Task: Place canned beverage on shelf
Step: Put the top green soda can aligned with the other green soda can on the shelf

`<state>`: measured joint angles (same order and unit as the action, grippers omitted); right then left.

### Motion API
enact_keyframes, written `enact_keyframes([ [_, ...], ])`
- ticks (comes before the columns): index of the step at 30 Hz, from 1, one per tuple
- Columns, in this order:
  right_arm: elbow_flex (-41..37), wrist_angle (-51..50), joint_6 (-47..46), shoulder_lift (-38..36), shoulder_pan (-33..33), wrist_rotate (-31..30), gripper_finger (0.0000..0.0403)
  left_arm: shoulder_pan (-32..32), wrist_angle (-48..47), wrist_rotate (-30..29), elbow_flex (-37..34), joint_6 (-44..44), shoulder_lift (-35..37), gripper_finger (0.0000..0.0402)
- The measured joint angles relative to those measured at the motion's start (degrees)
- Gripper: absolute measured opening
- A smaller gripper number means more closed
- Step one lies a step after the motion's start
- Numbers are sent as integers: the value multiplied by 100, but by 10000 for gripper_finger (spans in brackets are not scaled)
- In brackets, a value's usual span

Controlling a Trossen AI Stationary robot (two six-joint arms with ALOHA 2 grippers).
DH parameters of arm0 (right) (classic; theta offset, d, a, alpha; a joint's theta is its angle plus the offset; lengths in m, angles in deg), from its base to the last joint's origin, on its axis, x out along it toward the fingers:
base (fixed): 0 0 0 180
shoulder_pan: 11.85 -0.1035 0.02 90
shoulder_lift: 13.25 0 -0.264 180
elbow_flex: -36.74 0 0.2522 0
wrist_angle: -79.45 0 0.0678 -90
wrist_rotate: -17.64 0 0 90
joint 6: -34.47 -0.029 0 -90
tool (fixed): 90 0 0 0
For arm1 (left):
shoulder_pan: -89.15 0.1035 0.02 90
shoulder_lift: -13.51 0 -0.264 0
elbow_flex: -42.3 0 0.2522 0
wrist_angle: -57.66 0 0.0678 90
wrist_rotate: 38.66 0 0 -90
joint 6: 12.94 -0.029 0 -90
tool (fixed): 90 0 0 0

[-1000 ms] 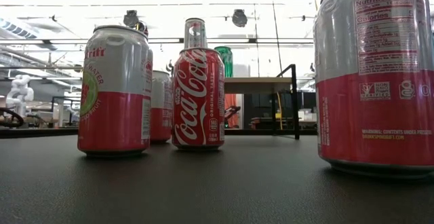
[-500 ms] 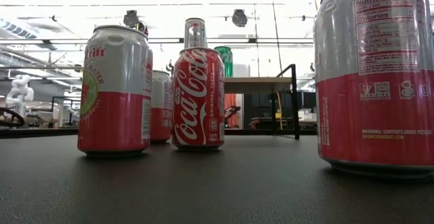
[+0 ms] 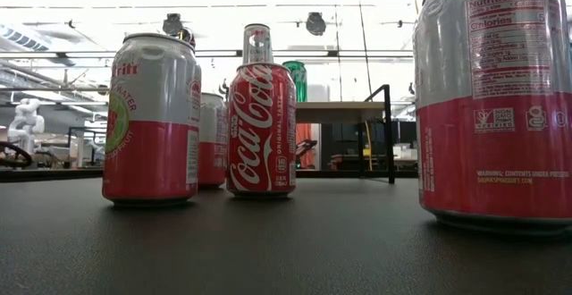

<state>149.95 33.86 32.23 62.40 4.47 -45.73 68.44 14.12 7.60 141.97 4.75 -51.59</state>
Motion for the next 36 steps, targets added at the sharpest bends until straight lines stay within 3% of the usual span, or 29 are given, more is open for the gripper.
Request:
enact_keyframes([
  [6, -2166, 2787, -482, -242, 95, 65, 279, 0, -1, -2, 0, 55, 0, 377],
  [16, -4106, 4911, -742, -342, 992, 23, 279, 15, -415, -44, 0, 587, -2, 377],
  [23, -4312, 5523, -579, 103, 1489, 15, 279, 193, -439, -114, -2, 592, -2, 377],
  [36, -4312, 6115, -610, 861, 1702, 232, 279, 576, -426, -116, -2, 563, -2, 377],
])
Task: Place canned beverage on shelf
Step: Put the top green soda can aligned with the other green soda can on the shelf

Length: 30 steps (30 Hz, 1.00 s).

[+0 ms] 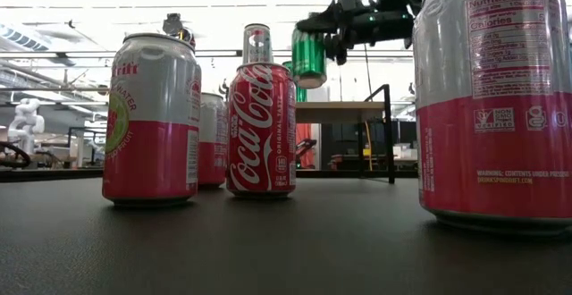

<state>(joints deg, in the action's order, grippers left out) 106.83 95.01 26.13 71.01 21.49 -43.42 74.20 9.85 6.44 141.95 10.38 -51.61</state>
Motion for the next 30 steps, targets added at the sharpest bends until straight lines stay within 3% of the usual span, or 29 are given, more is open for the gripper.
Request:
enact_keyframes([
  [9, 0, 117, 502, 92, 14, -8, 279, 40, -38, 2, 0, -1, 0, 377],
  [30, 2, 545, 454, 372, 280, 424, 279, 36, -122, 4, 0, 27, 0, 377],
])
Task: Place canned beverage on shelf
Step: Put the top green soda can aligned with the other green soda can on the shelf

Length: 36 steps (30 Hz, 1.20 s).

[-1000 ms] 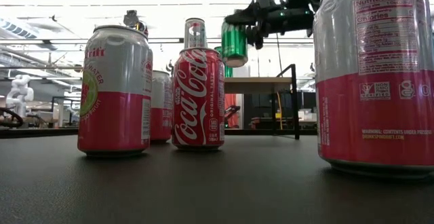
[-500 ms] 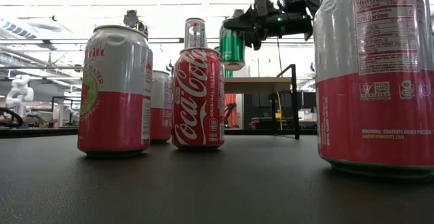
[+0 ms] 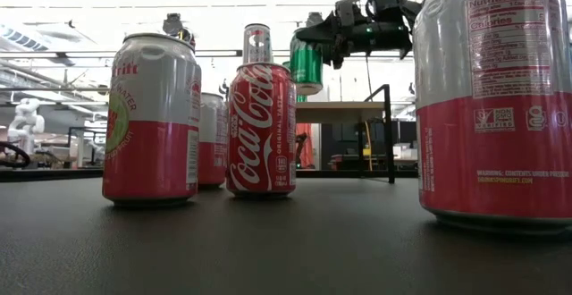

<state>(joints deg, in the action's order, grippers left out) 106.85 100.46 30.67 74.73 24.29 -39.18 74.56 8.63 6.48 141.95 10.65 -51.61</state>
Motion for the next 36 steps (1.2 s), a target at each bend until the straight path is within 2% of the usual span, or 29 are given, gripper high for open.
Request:
enact_keyframes([
  [10, 0, -42, 159, 9, 26, -1, 279, 0, -4, 0, 0, -35, 0, 377],
  [29, 6, 786, 182, 652, -36, -38, 279, 0, -2, 4, 0, -32, 0, 377],
  [36, 260, 840, 156, 816, -36, -36, 279, 0, -4, 3, 0, -35, -2, 377],
])
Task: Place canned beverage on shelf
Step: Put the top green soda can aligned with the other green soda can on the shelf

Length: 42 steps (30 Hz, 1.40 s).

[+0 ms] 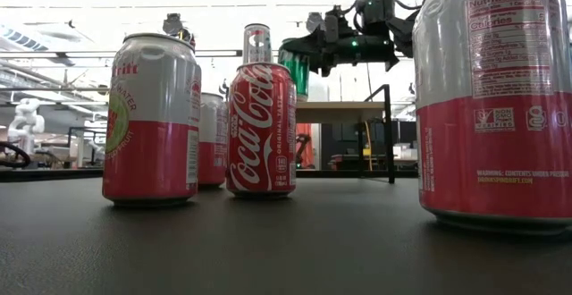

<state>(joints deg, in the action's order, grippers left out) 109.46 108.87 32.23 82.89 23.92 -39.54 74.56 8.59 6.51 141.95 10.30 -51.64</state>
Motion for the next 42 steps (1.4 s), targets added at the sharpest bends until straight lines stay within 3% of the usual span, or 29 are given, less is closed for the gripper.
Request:
enact_keyframes([
  [18, 68, -352, 143, 58, -2, 27, 281, 0, -40, 1, 0, -2, 0, 377],
  [27, 68, -315, 140, 42, 13, 28, 329, 0, -44, -1, 0, 4, 0, 377],
  [42, 70, -422, 65, -721, 17, 24, 333, 0, -42, -1, 0, 7, 2, 377],
])
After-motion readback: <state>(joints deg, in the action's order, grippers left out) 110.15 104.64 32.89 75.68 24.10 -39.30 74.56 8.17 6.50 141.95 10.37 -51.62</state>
